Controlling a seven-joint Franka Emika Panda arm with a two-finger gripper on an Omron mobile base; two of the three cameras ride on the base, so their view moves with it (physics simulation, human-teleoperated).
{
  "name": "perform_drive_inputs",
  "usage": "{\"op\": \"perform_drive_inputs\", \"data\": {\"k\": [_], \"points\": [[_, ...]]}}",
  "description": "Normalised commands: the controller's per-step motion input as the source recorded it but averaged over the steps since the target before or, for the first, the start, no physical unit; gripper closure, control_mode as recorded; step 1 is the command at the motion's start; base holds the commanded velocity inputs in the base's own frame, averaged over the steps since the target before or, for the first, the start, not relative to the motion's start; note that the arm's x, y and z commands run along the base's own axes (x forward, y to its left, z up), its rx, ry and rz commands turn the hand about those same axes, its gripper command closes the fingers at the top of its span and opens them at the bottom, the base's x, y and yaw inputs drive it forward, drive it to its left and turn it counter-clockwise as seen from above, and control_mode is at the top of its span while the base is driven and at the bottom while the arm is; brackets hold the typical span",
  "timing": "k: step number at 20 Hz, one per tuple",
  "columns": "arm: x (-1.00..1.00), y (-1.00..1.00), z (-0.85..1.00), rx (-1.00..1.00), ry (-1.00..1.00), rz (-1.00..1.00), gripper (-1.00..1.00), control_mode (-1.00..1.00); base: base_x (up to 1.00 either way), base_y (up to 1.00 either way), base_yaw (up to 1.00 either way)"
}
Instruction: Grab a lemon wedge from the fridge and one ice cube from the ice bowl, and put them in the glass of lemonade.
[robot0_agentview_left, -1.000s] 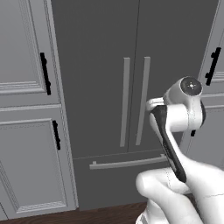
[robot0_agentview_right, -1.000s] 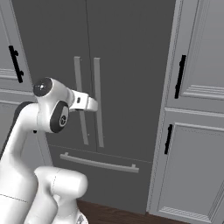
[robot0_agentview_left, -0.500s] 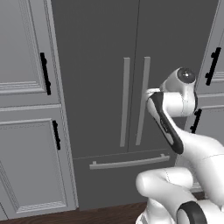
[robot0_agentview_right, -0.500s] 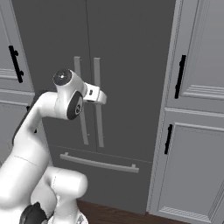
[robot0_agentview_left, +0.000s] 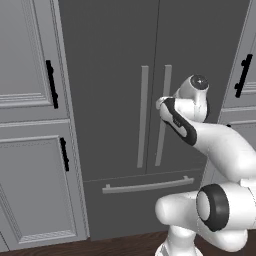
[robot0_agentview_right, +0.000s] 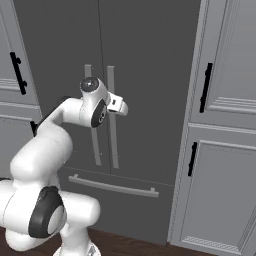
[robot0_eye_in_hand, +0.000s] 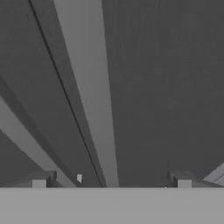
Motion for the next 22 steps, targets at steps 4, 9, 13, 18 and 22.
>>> {"op": "perform_drive_inputs", "data": {"k": [4,9,13,18,22], "points": [[0.53,0.01,-0.2,0.0,0.0,0.0,-1.0,-1.0,0.0,0.0,0.0],[0.54,0.0,-0.11,0.0,0.0,0.0,-1.0,-1.0,0.0,0.0,0.0],[0.59,0.0,-0.25,0.0,0.0,0.0,-1.0,-1.0,0.0,0.0,0.0],[0.44,0.0,-0.4,0.0,0.0,0.0,-1.0,-1.0,0.0,0.0,0.0],[0.39,0.12,-0.51,0.0,0.0,0.0,-1.0,-1.0,0.0,0.0,0.0]]}}
